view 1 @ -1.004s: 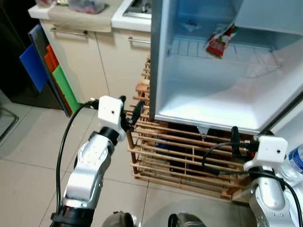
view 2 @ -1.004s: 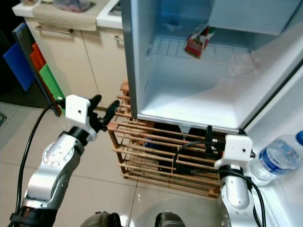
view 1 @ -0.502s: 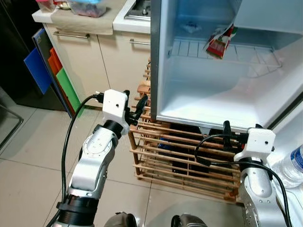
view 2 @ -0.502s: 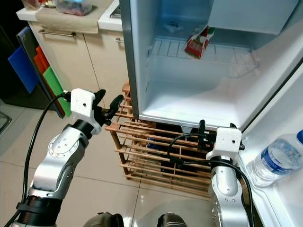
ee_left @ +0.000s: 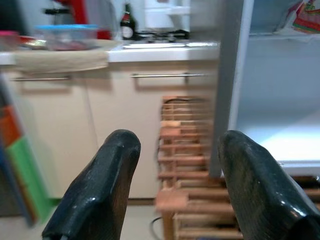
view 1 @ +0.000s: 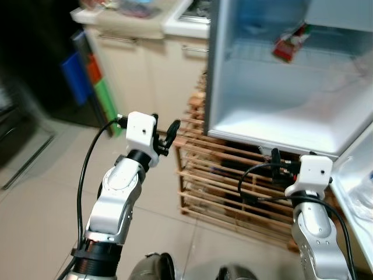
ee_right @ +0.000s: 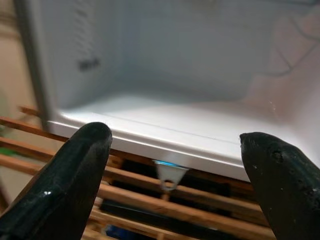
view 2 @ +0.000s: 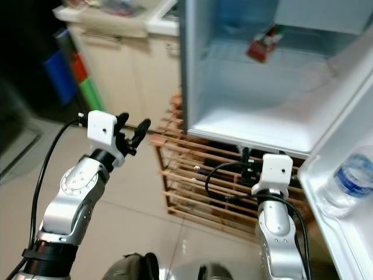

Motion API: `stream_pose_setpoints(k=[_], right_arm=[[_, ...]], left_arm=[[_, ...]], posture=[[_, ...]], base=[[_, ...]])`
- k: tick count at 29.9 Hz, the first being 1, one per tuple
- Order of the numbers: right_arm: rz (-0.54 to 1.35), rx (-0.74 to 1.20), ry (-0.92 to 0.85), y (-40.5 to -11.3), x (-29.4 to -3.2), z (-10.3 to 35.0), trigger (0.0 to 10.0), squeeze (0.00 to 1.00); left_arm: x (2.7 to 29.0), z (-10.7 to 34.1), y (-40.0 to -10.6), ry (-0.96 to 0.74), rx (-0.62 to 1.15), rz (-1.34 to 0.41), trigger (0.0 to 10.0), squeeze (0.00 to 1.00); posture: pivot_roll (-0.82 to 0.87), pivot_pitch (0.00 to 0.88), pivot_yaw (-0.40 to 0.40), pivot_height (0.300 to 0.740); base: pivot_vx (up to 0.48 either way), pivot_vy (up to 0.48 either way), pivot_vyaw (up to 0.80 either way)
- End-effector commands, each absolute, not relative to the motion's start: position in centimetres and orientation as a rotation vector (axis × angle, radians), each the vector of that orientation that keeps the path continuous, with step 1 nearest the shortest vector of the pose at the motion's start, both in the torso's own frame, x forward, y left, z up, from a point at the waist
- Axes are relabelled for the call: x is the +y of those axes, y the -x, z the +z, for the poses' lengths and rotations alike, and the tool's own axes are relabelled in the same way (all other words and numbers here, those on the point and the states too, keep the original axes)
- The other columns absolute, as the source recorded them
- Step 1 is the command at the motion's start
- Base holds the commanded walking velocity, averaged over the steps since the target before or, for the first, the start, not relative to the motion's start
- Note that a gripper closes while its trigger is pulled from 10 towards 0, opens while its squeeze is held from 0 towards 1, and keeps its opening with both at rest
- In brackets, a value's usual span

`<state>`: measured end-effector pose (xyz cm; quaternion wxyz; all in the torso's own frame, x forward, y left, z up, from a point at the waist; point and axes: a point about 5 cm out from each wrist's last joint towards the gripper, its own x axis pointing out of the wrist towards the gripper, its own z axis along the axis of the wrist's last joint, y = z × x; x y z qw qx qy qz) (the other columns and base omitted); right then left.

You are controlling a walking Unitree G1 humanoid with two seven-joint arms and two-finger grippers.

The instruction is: Restocking fridge

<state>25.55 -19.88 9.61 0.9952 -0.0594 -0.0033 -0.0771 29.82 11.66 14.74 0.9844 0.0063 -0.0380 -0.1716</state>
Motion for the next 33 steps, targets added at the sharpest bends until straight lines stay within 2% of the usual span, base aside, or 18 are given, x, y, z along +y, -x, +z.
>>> stream_pose_setpoints(k=[1,11,12,14,15,16,19,23,24,28,29,33], right_arm=[[-0.166,-0.005,0.127,-25.2,-20.2,9.3,10.0,0.00],[-0.143,0.028,0.159,-24.5,-20.2,8.2,10.0,0.00],[-0.038,0.039,0.190,-24.1,-19.2,7.7,10.0,0.00],[0.027,0.049,0.201,-23.8,-18.6,7.4,10.0,0.00],[0.135,0.127,0.223,-22.9,-17.9,5.8,10.0,0.00],[0.135,0.127,0.223,-22.9,-17.9,5.8,10.0,0.00],[0.009,0.353,0.255,-21.3,-20.7,2.3,10.0,0.00],[-0.365,0.765,0.269,-17.5,-27.8,-2.9,10.0,0.00],[-0.365,0.765,0.269,-17.5,-27.8,-2.9,10.0,0.00],[-0.634,0.947,0.348,-12.9,-33.5,-3.8,10.0,0.00],[-0.634,0.947,0.348,-12.9,-33.5,-3.8,10.0,0.00],[-0.885,1.043,0.330,-9.2,-38.2,-3.1,10.0,0.00]], left_arm=[[11.5,15.3,-30.3,-0.023,-0.102,-0.356,10.0,0.00],[11.1,15.2,-30.6,-0.013,-0.106,-0.374,10.0,0.00],[11.0,15.0,-30.6,-0.009,-0.102,-0.380,10.0,0.00],[10.9,14.9,-30.6,-0.007,-0.100,-0.381,10.0,0.00],[10.8,14.8,-30.7,-0.001,-0.092,-0.384,10.0,0.00],[10.8,14.8,-30.7,-0.001,-0.092,-0.384,10.0,0.00],[10.7,14.5,-31.0,0.014,-0.074,-0.382,10.0,0.00],[11.0,14.0,-31.8,0.020,-0.037,-0.365,10.0,0.00],[11.0,14.0,-31.8,0.020,-0.037,-0.365,10.0,0.00],[11.4,12.9,-32.4,0.024,0.032,-0.335,10.0,0.00],[11.4,12.9,-32.4,0.024,0.032,-0.335,10.0,0.00],[11.4,12.2,-32.6,0.035,0.064,-0.333,10.0,0.00]], posture=[[-0.11,0.038,0.040,0.740],[-0.12,0.031,0.043,0.740],[-0.13,0.033,0.044,0.740],[-0.13,0.033,0.044,0.740],[-0.14,0.033,0.044,0.740],[-0.14,0.033,0.044,0.740],[-0.15,0.036,0.042,0.740],[-0.16,0.034,0.044,0.740],[-0.16,0.034,0.044,0.740],[-0.17,0.034,0.047,0.740],[-0.17,0.034,0.047,0.740],[-0.19,0.036,0.045,0.740]], base=[[0.000,0.000,0.00],[0.000,0.000,0.00],[0.000,0.000,0.00],[0.000,0.000,0.00],[0.000,0.000,0.00],[0.000,0.000,0.00],[0.000,0.000,0.00],[0.000,0.000,0.00],[0.000,0.000,0.00],[0.000,0.000,0.00],[0.000,0.000,0.00],[0.000,0.000,0.00]])
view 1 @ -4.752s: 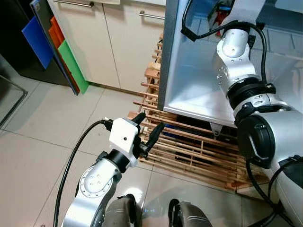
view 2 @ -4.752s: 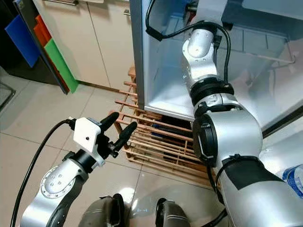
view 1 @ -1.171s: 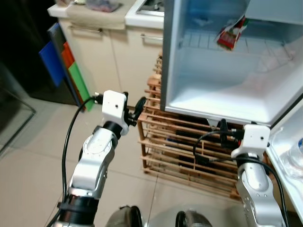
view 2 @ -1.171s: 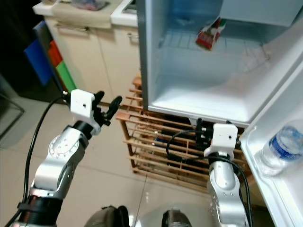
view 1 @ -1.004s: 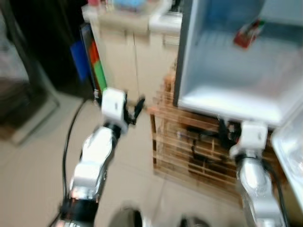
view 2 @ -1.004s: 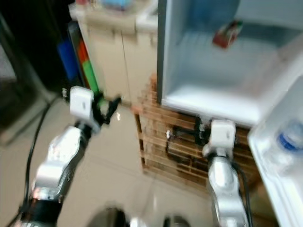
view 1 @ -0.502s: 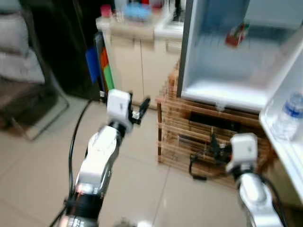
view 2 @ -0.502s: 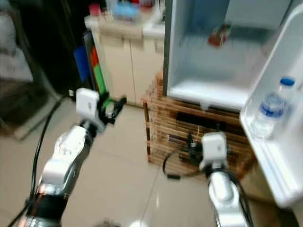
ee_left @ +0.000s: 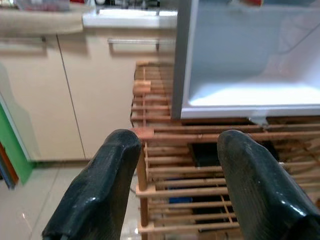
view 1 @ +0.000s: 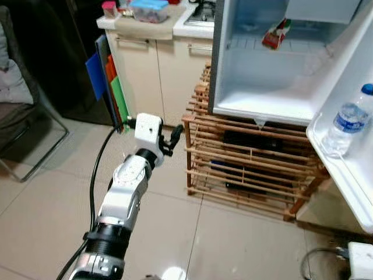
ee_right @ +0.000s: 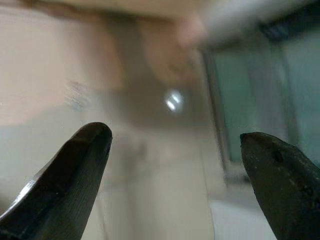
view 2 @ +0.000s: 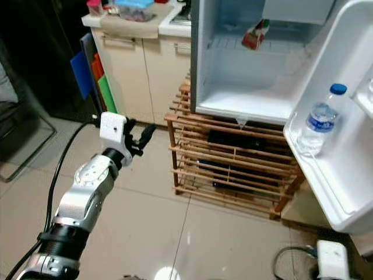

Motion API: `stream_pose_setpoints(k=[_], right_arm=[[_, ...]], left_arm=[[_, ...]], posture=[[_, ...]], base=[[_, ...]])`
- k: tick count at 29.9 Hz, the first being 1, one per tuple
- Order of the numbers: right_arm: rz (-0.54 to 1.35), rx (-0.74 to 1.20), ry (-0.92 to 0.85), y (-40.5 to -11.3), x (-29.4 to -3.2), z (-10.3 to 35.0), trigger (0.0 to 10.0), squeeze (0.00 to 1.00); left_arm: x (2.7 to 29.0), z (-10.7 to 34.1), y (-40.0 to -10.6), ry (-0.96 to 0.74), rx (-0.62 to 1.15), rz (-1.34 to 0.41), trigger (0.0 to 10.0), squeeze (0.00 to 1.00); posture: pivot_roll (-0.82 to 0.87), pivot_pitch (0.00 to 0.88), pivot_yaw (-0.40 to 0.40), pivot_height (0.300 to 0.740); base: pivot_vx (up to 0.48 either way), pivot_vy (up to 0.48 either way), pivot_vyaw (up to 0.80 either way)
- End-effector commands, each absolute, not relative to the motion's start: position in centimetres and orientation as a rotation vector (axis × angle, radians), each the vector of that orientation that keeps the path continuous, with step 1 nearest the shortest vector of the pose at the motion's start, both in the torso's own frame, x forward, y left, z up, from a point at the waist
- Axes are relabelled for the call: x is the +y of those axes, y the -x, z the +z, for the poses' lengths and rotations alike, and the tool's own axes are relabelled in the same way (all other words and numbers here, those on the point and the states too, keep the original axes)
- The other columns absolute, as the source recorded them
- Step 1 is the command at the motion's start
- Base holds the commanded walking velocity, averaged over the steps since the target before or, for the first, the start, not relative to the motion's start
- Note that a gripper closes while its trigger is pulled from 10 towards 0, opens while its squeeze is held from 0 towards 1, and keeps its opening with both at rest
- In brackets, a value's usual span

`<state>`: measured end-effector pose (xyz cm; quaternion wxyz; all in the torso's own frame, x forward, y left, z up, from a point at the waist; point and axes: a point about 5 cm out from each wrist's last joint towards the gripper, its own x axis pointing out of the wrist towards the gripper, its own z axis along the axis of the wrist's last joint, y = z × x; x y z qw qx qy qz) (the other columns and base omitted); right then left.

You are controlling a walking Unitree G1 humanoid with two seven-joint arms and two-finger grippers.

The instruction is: Restocking fridge

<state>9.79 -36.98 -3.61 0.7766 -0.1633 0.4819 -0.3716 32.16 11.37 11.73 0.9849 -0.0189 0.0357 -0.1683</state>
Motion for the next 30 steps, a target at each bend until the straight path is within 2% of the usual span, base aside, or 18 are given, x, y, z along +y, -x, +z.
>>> stream_pose_setpoints(k=[1,6,12,14,15,16,17,18,20,21,22,24,27,30], right_arm=[[-0.917,1.053,0.332,-8.7,-38.8,-2.9,10.0,0.00],[-1.053,1.071,0.298,-6.5,-41.3,-1.7,10.0,0.00],[-1.152,0.984,0.316,-6.8,-43.5,0.5,10.0,0.00],[-1.205,0.789,0.307,-9.7,-45.3,3.6,10.0,0.00],[-1.207,0.668,0.298,-11.6,-46.1,5.6,10.0,0.00],[-1.207,0.668,0.298,-11.6,-46.1,5.6,10.0,0.00],[-1.179,0.504,0.279,-14.4,-46.7,8.5,10.0,0.00],[-1.160,0.447,0.261,-15.3,-46.8,9.5,10.0,0.00],[-1.098,0.372,0.218,-16.9,-46.6,10.5,10.0,0.00],[-1.012,0.272,0.172,-18.6,-45.9,11.7,10.0,0.00],[-1.012,0.272,0.172,-18.6,-45.9,11.7,10.0,0.00],[-0.850,0.213,0.112,-21.2,-44.1,12.3,10.0,0.00],[-0.676,0.220,0.061,-23.4,-41.6,12.0,10.0,0.00],[-0.483,0.220,0.023,-25.4,-38.0,11.9,10.0,0.00]], left_arm=[[11.2,12.1,-32.6,0.030,0.067,-0.337,10.0,0.00],[10.7,11.8,-32.6,0.047,0.072,-0.347,10.0,0.00],[10.6,11.3,-32.5,0.037,0.086,-0.354,10.0,0.00],[10.5,9.9,-32.3,-0.087,0.149,-0.393,10.0,0.00],[10.5,8.1,-32.0,-0.207,0.242,-0.419,10.0,0.00],[10.5,8.1,-32.0,-0.207,0.242,-0.419,10.0,0.00],[11.2,4.8,-31.0,-0.333,0.426,-0.459,10.0,0.00],[11.4,3.8,-30.5,-0.352,0.489,-0.477,10.0,0.00],[11.4,2.6,-29.8,-0.378,0.549,-0.550,10.0,0.00],[11.5,2.1,-29.3,-0.504,0.561,-0.647,10.0,0.00],[11.5,2.1,-29.3,-0.504,0.561,-0.647,10.0,0.00],[12.3,1.9,-29.8,-0.632,0.558,-0.660,10.0,0.00],[12.7,1.8,-30.0,-0.714,0.571,-0.690,10.0,0.00],[12.9,1.4,-29.8,-0.804,0.591,-0.748,10.0,0.00]], posture=[[-0.19,0.036,0.044,0.740],[-0.20,0.039,0.036,0.740],[-0.20,0.040,0.036,0.740],[-0.21,0.039,0.041,0.740],[-0.21,0.037,0.049,0.740],[-0.21,0.037,0.049,0.740],[-0.22,0.037,0.055,0.740],[-0.22,0.037,0.055,0.740],[-0.23,0.037,0.059,0.740],[-0.23,0.038,0.059,0.740],[-0.23,0.038,0.059,0.740],[-0.23,0.037,0.061,0.740],[-0.24,0.035,0.063,0.740],[-0.24,0.034,0.067,0.740]], base=[[0.000,0.000,0.00],[0.000,0.000,0.00],[0.000,0.000,0.00],[0.000,0.000,0.00],[0.000,0.000,0.00],[0.000,0.000,0.00],[0.000,0.000,0.00],[0.000,0.000,0.00],[0.000,0.000,0.00],[0.000,0.000,0.00],[0.000,0.000,0.00],[0.000,0.000,0.00],[0.000,0.000,0.00],[0.000,0.000,0.00]])
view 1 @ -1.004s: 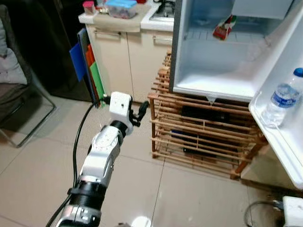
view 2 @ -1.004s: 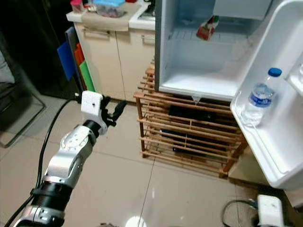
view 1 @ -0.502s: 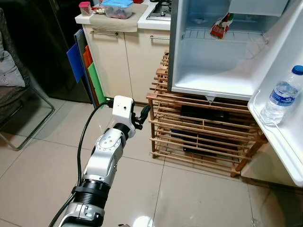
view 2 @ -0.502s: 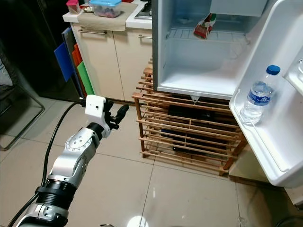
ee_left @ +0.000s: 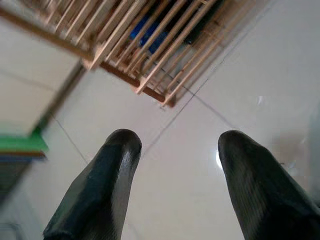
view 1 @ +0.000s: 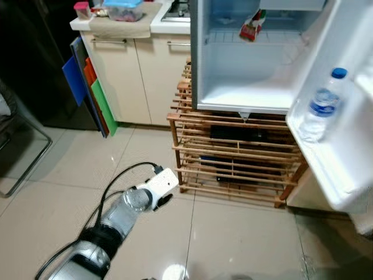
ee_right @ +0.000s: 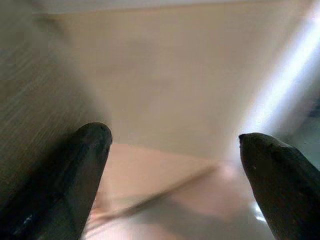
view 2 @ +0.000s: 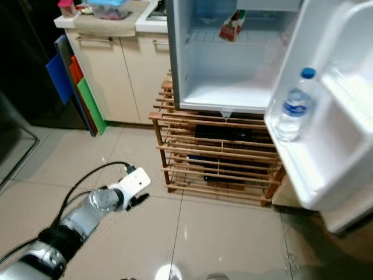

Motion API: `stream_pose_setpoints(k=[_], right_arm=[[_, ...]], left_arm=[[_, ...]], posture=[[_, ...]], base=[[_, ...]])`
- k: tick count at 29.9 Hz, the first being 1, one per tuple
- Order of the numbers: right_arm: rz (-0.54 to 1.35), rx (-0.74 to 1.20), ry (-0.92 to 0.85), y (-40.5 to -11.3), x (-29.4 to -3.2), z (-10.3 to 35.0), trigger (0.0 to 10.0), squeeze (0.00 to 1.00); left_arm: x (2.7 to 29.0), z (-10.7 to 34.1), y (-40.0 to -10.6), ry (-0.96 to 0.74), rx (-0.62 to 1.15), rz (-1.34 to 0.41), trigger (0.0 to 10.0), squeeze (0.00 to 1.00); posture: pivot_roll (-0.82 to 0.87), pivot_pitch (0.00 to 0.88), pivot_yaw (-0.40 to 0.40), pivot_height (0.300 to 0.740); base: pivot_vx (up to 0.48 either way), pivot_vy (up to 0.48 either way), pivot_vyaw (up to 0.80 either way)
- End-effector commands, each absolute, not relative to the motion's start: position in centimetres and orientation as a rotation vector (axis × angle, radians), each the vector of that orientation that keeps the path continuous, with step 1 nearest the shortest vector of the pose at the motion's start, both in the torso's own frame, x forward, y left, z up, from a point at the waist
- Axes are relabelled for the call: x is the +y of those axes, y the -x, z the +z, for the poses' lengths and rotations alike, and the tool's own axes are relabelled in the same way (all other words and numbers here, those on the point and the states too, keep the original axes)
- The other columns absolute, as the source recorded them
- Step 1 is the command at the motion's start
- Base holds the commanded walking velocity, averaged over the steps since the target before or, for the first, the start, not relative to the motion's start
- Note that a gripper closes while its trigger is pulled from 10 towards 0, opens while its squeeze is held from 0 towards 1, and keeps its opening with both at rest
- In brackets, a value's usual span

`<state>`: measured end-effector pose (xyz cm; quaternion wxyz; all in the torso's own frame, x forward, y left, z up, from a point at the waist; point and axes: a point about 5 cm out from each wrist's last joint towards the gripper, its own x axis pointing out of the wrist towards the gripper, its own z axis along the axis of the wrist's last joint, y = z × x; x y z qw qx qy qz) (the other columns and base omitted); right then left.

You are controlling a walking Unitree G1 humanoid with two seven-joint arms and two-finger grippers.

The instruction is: Restocking fridge

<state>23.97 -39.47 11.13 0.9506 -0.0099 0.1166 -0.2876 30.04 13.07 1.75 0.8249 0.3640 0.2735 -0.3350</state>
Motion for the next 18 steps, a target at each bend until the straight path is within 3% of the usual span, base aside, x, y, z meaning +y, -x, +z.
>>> stream_pose_setpoints(k=[1,4,5,6,7,8,12,13,15,16,17,18], right_arm=[[-0.384,0.216,0.005,-26.1,-35.9,12.1,10.0,0.00],[-0.051,0.218,-0.037,-27.4,-29.0,12.6,10.0,0.00],[-0.051,0.218,-0.037,-27.4,-29.0,12.6,10.0,0.00],[0.218,0.196,-0.045,-27.2,-23.9,13.6,10.0,0.00],[0.218,0.196,-0.045,-27.2,-23.9,13.6,10.0,0.00],[0.297,0.186,-0.037,-27.1,-22.2,13.9,10.0,0.00],[0.125,0.202,0.025,-28.3,-24.4,12.8,10.0,0.00],[-0.026,0.185,0.100,-29.0,-25.7,12.6,10.0,0.00],[-0.070,0.168,0.118,-29.2,-25.9,12.8,10.0,0.00],[-0.129,0.127,0.151,-29.5,-25.8,13.4,10.0,0.00],[-0.129,0.127,0.151,-29.5,-25.8,13.4,10.0,0.00],[-0.147,0.101,0.151,-29.7,-25.3,13.7,10.0,0.00]], left_arm=[[12.8,1.2,-29.5,-0.837,0.599,-0.785,10.0,0.00],[12.8,0.2,-28.5,-0.930,0.636,-0.900,10.0,0.00],[12.8,0.2,-28.5,-0.930,0.636,-0.900,10.0,0.00],[12.9,-0.5,-27.9,-0.954,0.662,-0.946,10.0,0.00],[12.9,-0.5,-27.9,-0.954,0.662,-0.946,10.0,0.00],[12.9,-0.8,-27.8,-0.952,0.672,-0.947,10.0,0.00],[12.9,-1.1,-28.1,-0.912,0.664,-0.861,10.0,0.00],[12.6,-0.7,-28.8,-0.814,0.625,-0.760,10.0,0.00],[12.5,-0.5,-29.0,-0.762,0.607,-0.718,10.0,0.00],[12.1,0.4,-29.8,-0.601,0.539,-0.635,10.0,0.00],[12.1,0.4,-29.8,-0.601,0.539,-0.635,10.0,0.00],[11.7,1.4,-30.6,-0.483,0.478,-0.593,10.0,0.00]], posture=[[-0.24,0.034,0.069,0.740],[-0.24,0.030,0.071,0.740],[-0.24,0.030,0.071,0.740],[-0.24,0.025,0.067,0.740],[-0.24,0.025,0.067,0.740],[-0.23,0.019,0.059,0.740],[-0.21,0.010,0.045,0.740],[-0.20,0.005,0.036,0.740],[-0.20,0.005,0.036,0.740],[-0.19,0.000,0.029,0.740],[-0.19,0.000,0.029,0.740],[-0.18,0.000,0.028,0.740]], base=[[0.000,0.000,0.00],[0.000,0.000,0.00],[0.000,0.000,0.00],[0.000,0.000,0.00],[0.000,0.000,0.00],[0.000,0.000,0.00],[0.000,0.000,0.00],[0.000,0.000,0.00],[0.000,0.000,0.00],[0.000,0.000,0.00],[0.000,0.000,0.00],[0.000,0.000,0.00]])
